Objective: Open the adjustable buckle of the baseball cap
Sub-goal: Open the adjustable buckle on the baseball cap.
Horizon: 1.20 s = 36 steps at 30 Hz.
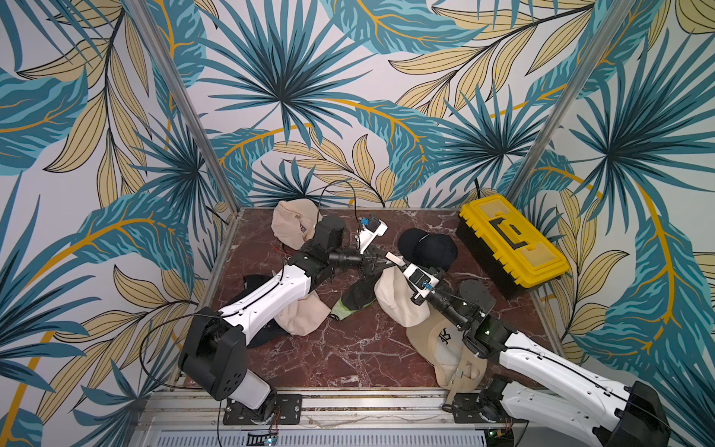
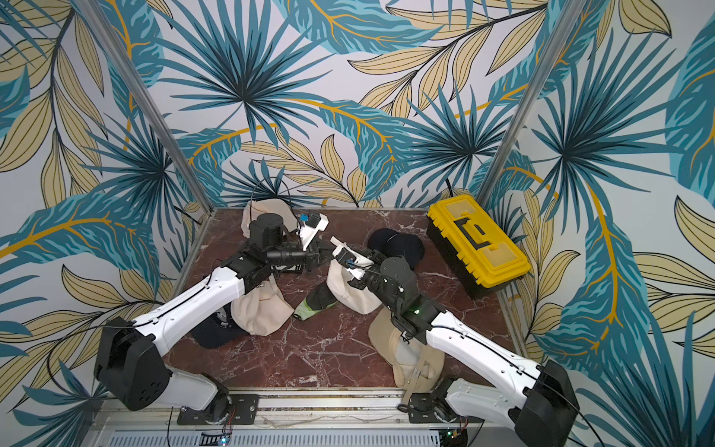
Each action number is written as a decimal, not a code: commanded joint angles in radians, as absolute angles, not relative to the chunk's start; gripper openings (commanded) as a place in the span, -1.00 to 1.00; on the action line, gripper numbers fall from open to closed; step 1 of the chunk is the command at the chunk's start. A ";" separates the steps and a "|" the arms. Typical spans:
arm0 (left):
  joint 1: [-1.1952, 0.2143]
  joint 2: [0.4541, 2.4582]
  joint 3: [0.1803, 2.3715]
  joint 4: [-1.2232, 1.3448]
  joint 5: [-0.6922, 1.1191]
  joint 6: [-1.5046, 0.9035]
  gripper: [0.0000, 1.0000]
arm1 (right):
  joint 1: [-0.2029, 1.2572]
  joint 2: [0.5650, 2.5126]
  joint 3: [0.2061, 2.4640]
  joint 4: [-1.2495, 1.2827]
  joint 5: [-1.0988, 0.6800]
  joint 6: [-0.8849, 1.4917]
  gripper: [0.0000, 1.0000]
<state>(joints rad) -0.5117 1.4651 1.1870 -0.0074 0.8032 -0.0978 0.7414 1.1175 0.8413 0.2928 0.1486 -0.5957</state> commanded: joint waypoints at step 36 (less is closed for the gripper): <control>-0.423 1.534 1.209 0.005 0.613 -0.222 -1.00 | 0.735 0.876 0.617 0.515 0.025 -0.553 -0.69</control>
